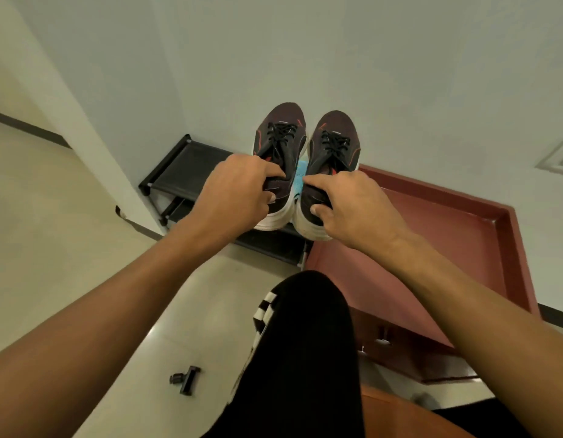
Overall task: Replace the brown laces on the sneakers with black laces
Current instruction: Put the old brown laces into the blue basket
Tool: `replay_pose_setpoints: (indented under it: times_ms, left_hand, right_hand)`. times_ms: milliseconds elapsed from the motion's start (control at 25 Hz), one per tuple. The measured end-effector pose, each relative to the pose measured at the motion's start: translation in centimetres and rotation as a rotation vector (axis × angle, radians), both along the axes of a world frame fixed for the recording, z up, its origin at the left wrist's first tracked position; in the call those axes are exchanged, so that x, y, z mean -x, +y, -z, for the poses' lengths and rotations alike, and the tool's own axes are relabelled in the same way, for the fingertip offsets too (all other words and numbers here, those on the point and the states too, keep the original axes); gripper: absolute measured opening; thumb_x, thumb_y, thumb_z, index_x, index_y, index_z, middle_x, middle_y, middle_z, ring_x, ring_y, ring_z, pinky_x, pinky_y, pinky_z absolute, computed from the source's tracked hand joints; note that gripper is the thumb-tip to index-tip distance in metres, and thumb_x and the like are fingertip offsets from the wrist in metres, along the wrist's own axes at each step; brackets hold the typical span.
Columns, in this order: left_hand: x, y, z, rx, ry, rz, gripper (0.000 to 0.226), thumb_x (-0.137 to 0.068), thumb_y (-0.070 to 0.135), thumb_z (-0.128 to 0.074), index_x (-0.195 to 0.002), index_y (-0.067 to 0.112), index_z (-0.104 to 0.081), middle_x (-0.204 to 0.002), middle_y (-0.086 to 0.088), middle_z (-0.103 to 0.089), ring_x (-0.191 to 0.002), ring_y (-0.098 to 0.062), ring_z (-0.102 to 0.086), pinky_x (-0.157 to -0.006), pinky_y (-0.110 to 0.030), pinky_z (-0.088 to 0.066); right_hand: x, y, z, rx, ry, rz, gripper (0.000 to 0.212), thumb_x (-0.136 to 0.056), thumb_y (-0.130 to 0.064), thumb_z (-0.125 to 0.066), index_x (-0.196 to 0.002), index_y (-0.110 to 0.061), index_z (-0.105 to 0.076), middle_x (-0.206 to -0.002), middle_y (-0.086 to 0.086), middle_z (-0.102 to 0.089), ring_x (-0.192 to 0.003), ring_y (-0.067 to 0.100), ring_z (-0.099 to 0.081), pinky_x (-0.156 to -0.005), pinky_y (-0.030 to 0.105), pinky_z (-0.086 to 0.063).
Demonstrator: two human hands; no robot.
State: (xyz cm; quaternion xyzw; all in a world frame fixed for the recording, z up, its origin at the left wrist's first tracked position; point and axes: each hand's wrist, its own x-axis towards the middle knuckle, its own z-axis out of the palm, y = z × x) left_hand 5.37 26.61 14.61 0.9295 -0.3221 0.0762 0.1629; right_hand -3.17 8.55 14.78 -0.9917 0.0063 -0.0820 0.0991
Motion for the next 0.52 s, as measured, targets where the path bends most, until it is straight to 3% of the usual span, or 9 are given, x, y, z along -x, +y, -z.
replay_pose_setpoints:
  times_ms: [160,400,520]
  left_hand:
    - [0.5,8.6,2.0,-0.052,0.068,-0.123,0.036,-0.091,0.014,-0.076,-0.124,0.028,-0.075,-0.105,-0.005,-0.077,-0.099,-0.030,-0.067,-0.082,-0.042,-0.055]
    - [1.5,18.9,6.6,-0.213,0.180,-0.317,0.044,-0.093,0.017,-0.072,-0.131,0.039,-0.070,-0.103,-0.003,-0.071,-0.087,-0.024,-0.060,-0.071,-0.035,-0.050]
    - [1.4,22.5,9.1,-0.264,0.233,-0.364,0.046,-0.091,0.020,-0.073,-0.131,0.042,-0.069,-0.102,-0.003,-0.069,-0.087,-0.025,-0.061,-0.068,-0.035,-0.049]
  right_hand:
    - [-2.6,8.0,3.1,-0.019,0.042,-0.140,0.044,-0.097,-0.031,-0.070,-0.140,-0.029,-0.061,-0.114,0.005,-0.072,-0.111,0.029,-0.066,-0.092,0.047,-0.058]
    - [-4.2,17.9,8.3,-0.060,0.172,-0.335,0.027,-0.094,-0.033,-0.070,-0.119,-0.025,-0.066,-0.103,0.001,-0.070,-0.098,0.027,-0.067,-0.075,0.041,-0.057]
    - [-4.9,21.3,10.6,-0.083,0.232,-0.390,0.028,-0.094,-0.028,-0.071,-0.120,-0.020,-0.067,-0.103,0.005,-0.071,-0.098,0.030,-0.068,-0.076,0.043,-0.059]
